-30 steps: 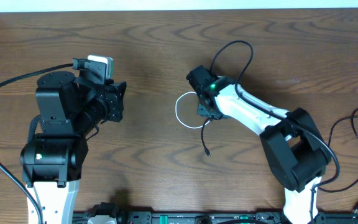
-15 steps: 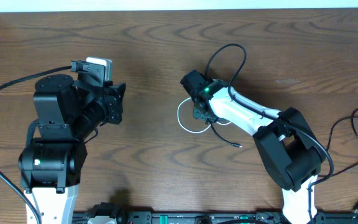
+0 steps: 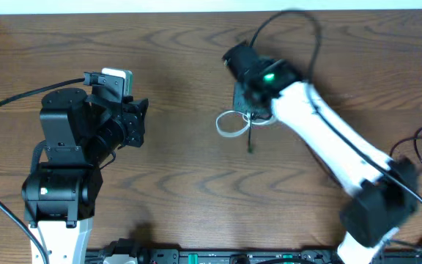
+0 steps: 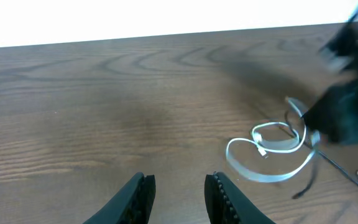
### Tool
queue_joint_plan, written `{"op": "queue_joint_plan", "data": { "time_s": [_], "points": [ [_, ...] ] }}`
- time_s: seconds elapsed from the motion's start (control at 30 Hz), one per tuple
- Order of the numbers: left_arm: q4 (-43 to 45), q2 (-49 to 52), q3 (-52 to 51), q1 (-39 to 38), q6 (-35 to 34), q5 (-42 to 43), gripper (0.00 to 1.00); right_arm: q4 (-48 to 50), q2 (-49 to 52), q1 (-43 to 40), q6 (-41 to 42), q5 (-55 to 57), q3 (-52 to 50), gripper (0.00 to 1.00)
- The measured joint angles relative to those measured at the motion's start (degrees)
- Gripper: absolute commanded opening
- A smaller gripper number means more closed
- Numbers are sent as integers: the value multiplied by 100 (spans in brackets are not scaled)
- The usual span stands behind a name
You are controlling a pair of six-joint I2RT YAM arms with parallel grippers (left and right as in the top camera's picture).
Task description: Untangle cables
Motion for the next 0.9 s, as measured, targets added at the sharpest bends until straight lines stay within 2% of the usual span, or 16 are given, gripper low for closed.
{"op": "queue_joint_plan", "data": {
  "time_s": [0.17, 0.53, 0.9],
  "points": [
    [-26, 0, 0, 0, -85, 46, 32, -151, -468, -168, -181, 63, 201, 1],
    [-63, -92, 0, 0, -87, 61, 32, -297, -507, -907, -588, 516, 345, 1],
    [-59, -98, 0, 0, -87, 61, 33, -997, -863, -2146, -1309, 826, 2468, 1]
  ]
}}
